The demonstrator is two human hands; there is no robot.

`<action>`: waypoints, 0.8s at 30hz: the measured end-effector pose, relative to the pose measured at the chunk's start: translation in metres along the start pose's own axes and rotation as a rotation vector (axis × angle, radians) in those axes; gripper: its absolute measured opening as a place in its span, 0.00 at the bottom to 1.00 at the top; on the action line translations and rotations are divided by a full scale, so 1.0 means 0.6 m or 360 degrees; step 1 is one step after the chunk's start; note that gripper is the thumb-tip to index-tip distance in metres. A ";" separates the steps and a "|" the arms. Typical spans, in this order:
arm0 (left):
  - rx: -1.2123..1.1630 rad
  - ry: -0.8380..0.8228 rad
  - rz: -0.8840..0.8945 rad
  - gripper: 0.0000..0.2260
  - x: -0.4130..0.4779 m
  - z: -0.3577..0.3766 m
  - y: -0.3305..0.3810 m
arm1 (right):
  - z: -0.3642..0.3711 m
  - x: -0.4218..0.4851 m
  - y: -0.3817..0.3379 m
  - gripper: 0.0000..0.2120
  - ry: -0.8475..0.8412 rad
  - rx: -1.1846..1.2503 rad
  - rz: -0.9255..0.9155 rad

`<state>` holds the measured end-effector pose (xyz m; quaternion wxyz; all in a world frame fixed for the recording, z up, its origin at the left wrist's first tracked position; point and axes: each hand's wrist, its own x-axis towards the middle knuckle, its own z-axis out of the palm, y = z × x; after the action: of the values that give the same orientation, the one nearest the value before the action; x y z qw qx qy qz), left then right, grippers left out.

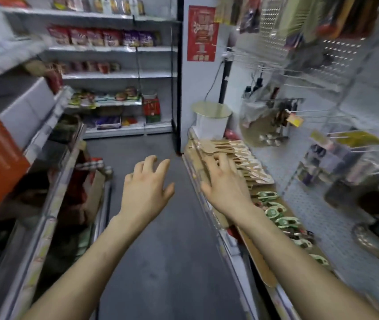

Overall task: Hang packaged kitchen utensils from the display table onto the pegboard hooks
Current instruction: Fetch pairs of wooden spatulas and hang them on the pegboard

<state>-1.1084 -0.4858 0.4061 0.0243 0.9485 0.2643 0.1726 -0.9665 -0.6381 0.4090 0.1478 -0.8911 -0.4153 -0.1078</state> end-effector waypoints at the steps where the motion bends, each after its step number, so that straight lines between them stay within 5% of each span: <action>1: 0.0001 -0.0024 -0.0030 0.28 0.011 0.009 -0.029 | 0.021 0.024 -0.018 0.29 -0.0035 0.0001 -0.0006; 6: 0.0036 -0.0115 -0.0071 0.29 0.079 0.050 -0.140 | 0.101 0.130 -0.087 0.34 -0.0146 0.0056 -0.0001; 11: 0.0052 -0.0184 -0.0055 0.30 0.173 0.100 -0.199 | 0.165 0.219 -0.099 0.30 -0.0234 0.0065 0.0034; 24: 0.0106 -0.0347 0.0107 0.28 0.562 0.279 -0.242 | 0.336 0.549 0.050 0.30 -0.0323 -0.0018 0.0196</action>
<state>-0.8530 -0.1814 0.3350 0.0158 0.9703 0.2338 0.0604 -0.7213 -0.3516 0.3196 0.1064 -0.9220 -0.3722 -0.0101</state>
